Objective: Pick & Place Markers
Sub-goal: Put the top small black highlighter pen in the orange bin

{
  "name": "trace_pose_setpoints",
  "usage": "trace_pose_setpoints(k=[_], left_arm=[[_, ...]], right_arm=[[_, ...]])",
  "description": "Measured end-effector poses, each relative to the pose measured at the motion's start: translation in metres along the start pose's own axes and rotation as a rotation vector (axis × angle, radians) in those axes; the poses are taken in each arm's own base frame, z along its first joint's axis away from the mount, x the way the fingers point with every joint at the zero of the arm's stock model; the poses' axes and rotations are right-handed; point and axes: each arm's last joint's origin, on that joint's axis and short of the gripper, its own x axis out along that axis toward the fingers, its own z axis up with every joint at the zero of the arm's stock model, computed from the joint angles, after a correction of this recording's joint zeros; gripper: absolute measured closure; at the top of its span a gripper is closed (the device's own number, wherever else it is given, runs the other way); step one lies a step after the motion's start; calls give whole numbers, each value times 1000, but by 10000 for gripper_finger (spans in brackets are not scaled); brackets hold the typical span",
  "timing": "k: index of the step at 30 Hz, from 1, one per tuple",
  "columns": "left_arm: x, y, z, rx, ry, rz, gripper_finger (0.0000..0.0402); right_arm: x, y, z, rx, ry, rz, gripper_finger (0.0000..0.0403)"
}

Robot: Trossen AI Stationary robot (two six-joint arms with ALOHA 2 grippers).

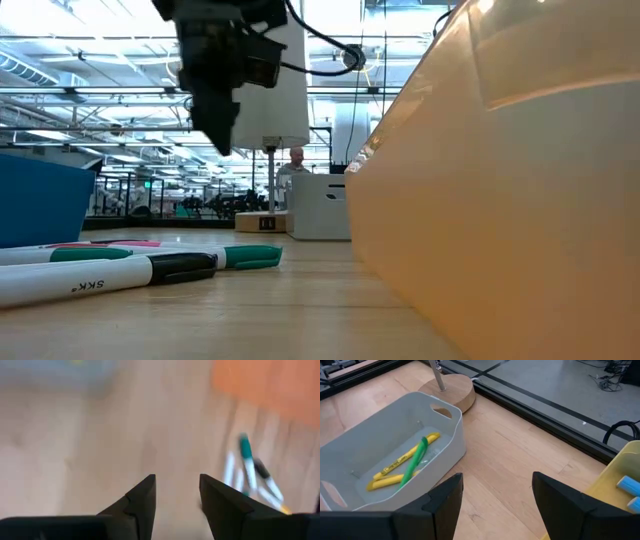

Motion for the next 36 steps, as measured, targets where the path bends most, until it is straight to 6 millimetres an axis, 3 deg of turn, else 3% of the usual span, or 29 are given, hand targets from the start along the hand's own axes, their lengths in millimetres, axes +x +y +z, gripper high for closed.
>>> trace_pose_setpoints(k=[4,12,16,20,27,36], left_arm=[[10,-32,-18,-64,66,45,245],[28,-88,-51,-63,3,145,245],[36,-106,-68,-125,-31,127,245],[47,-107,-81,-244,-61,148,245],[66,-88,-100,-471,-46,191,245],[71,-86,-103,-474,-47,165,245]], right_arm=[[0,0,0,0,0,0,177],[0,0,0,0,-1,0,177],[0,0,0,7,-1,0,177],[0,0,0,7,-1,0,177],[0,0,0,27,2,4,177],[0,0,0,27,1,3,177]])
